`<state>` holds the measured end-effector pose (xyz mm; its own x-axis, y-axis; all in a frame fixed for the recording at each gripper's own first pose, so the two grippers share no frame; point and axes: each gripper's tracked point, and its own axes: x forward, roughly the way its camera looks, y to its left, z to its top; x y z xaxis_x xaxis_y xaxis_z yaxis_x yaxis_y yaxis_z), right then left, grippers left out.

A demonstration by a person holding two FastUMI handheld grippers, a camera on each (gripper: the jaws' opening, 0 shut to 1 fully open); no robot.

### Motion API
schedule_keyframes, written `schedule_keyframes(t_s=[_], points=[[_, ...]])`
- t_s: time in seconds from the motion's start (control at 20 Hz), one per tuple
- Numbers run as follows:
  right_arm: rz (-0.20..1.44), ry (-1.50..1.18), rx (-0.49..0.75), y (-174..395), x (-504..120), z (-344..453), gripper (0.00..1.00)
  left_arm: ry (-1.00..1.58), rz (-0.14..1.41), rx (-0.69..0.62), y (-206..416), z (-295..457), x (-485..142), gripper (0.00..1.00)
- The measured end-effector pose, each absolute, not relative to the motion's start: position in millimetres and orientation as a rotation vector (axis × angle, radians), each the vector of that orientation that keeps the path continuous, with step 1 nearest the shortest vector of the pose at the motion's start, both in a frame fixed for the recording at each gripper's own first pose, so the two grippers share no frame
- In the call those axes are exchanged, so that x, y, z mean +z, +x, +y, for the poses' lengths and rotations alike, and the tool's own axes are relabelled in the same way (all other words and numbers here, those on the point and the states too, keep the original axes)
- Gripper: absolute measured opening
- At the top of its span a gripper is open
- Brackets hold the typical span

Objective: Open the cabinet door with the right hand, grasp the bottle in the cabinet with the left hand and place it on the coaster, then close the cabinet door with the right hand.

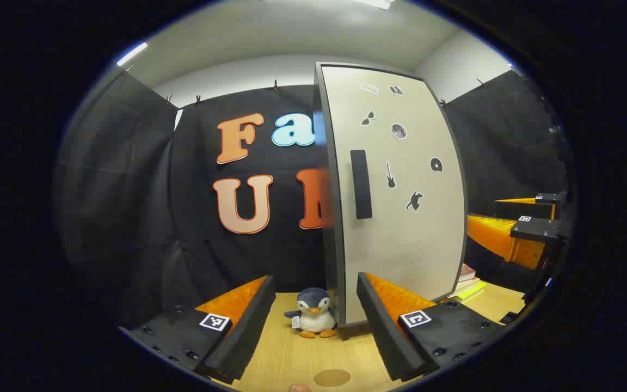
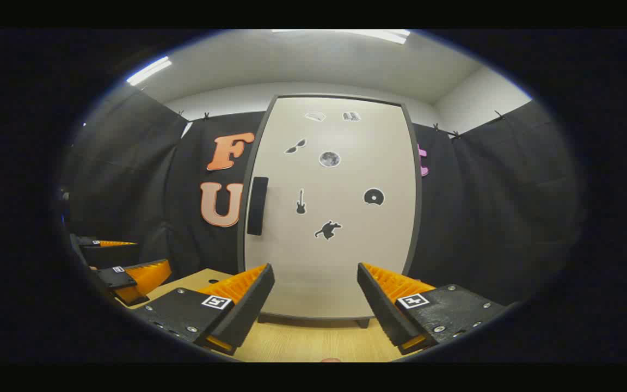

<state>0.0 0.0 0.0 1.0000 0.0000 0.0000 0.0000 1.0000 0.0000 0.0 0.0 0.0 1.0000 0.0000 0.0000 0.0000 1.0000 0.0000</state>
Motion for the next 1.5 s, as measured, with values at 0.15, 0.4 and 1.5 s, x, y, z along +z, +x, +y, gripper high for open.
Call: schedule_keyframes(t_s=[0.15,0.4,1.5], points=[[-0.003,-0.045,-0.001,2.6,0.1,-0.3,0.94,-0.026,0.014,0.014,0.1,2.4,-1.8,0.98],[-0.015,-0.073,0.023,1.6,-1.0,8.8,0.95,-0.05,0.029,0.045,-0.6,7.5,-2.6,0.98],[-0.054,0.004,0.082,113.6,26.5,110.0,0.95,-0.058,0.035,0.095,9.7,82.6,0.5,0.98]])
